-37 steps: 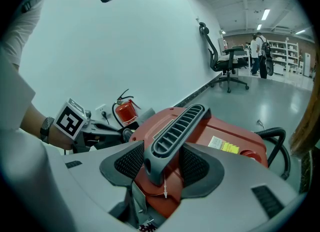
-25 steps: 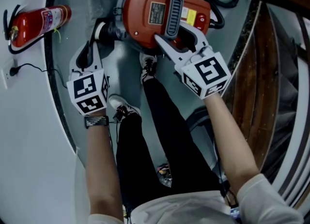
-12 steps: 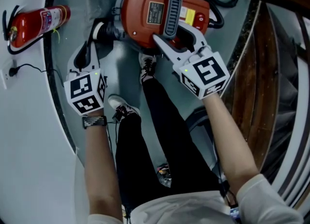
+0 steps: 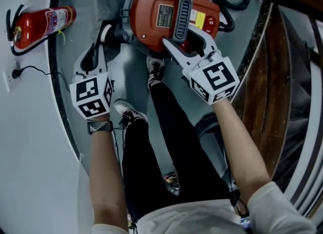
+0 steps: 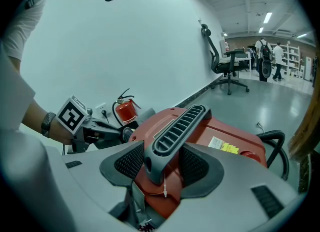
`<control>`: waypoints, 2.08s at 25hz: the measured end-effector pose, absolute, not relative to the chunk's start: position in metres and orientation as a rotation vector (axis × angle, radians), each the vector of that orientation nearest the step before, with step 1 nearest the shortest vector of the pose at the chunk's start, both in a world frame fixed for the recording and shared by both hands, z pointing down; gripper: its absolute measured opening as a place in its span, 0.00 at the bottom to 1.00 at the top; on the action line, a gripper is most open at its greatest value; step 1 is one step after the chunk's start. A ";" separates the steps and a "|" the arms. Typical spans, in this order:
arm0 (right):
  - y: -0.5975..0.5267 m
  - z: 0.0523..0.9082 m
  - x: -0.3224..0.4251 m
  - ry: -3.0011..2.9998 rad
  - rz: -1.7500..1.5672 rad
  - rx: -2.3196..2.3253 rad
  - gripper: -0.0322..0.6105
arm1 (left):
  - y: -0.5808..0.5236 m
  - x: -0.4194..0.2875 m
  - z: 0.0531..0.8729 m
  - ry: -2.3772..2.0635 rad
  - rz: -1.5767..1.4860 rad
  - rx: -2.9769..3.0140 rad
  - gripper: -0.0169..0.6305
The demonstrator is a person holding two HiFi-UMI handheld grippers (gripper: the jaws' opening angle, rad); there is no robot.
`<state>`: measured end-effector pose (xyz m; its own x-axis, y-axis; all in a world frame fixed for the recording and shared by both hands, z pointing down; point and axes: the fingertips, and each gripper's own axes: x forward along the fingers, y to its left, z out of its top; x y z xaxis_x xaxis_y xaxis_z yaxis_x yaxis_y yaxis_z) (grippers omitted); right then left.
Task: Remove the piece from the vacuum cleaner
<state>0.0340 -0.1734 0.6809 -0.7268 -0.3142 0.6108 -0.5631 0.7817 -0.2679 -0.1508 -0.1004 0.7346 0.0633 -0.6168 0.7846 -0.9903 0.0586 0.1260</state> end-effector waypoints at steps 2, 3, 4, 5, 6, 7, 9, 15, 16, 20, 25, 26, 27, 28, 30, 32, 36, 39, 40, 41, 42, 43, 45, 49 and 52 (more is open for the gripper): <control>-0.173 0.681 0.035 -2.418 0.583 0.661 0.39 | -0.102 -0.150 0.735 -1.604 0.675 1.665 0.11; -0.173 0.681 0.034 -2.418 0.579 0.664 0.39 | -0.104 -0.150 0.734 -1.588 0.668 1.682 0.12; -0.173 0.681 0.034 -2.419 0.578 0.665 0.39 | -0.107 -0.150 0.732 -1.572 0.658 1.701 0.15; -0.173 0.681 0.033 -2.420 0.579 0.664 0.39 | -0.111 -0.149 0.731 -1.554 0.651 1.723 0.17; -0.173 0.681 0.033 -2.421 0.578 0.665 0.39 | -0.115 -0.147 0.729 -1.536 0.647 1.744 0.19; -0.173 0.681 0.033 -2.421 0.578 0.666 0.39 | -0.120 -0.146 0.728 -1.523 0.649 1.761 0.21; -0.173 0.682 0.033 -2.420 0.577 0.668 0.39 | -0.129 -0.144 0.726 -1.512 0.656 1.778 0.22; -0.173 0.681 0.033 -2.419 0.572 0.669 0.39 | -0.150 -0.145 0.728 -1.481 0.678 1.761 0.22; -0.173 0.681 0.033 -2.418 0.572 0.670 0.39 | -0.151 -0.145 0.729 -1.469 0.684 1.759 0.22; -0.173 0.682 0.033 -2.417 0.566 0.672 0.39 | -0.152 -0.143 0.731 -1.435 0.679 1.767 0.20; -0.172 0.681 0.033 -2.418 0.556 0.677 0.39 | -0.152 -0.139 0.731 -1.421 0.710 1.778 0.09; -0.172 0.681 0.033 -2.418 0.557 0.677 0.39 | -0.152 -0.139 0.731 -1.423 0.715 1.775 0.09; -0.172 0.681 0.033 -2.417 0.559 0.675 0.39 | -0.152 -0.139 0.731 -1.425 0.720 1.772 0.08; -0.172 0.681 0.033 -2.416 0.561 0.674 0.39 | -0.151 -0.140 0.731 -1.430 0.722 1.768 0.08; -0.172 0.681 0.033 -2.415 0.563 0.673 0.39 | -0.150 -0.141 0.731 -1.444 0.705 1.747 0.08; -0.172 0.681 0.033 -2.416 0.561 0.674 0.39 | -0.150 -0.143 0.731 -1.467 0.640 1.699 0.08; -0.173 0.681 0.033 -2.423 0.551 0.678 0.39 | -0.149 -0.149 0.732 -1.519 0.525 1.606 0.07; -0.173 0.681 0.033 -2.423 0.548 0.677 0.39 | -0.149 -0.151 0.732 -1.539 0.515 1.593 0.07; -0.173 0.682 0.033 -2.424 0.545 0.677 0.39 | -0.149 -0.151 0.732 -1.541 0.515 1.592 0.07; -0.173 0.682 0.033 -2.426 0.541 0.676 0.39 | -0.149 -0.151 0.732 -1.541 0.511 1.589 0.07; -0.173 0.682 0.033 -2.426 0.538 0.677 0.39 | -0.149 -0.151 0.732 -1.541 0.500 1.581 0.07; -0.173 0.682 0.033 -2.425 0.536 0.678 0.39 | -0.148 -0.152 0.733 -1.540 0.478 1.567 0.07; -0.173 0.682 0.034 -2.423 0.533 0.678 0.39 | -0.147 -0.154 0.734 -1.540 0.413 1.525 0.07; -0.173 0.682 0.034 -2.426 0.530 0.678 0.39 | -0.146 -0.157 0.735 -1.544 0.343 1.473 0.07; -0.173 0.682 0.034 -2.426 0.526 0.678 0.39 | -0.146 -0.158 0.736 -1.548 0.318 1.455 0.07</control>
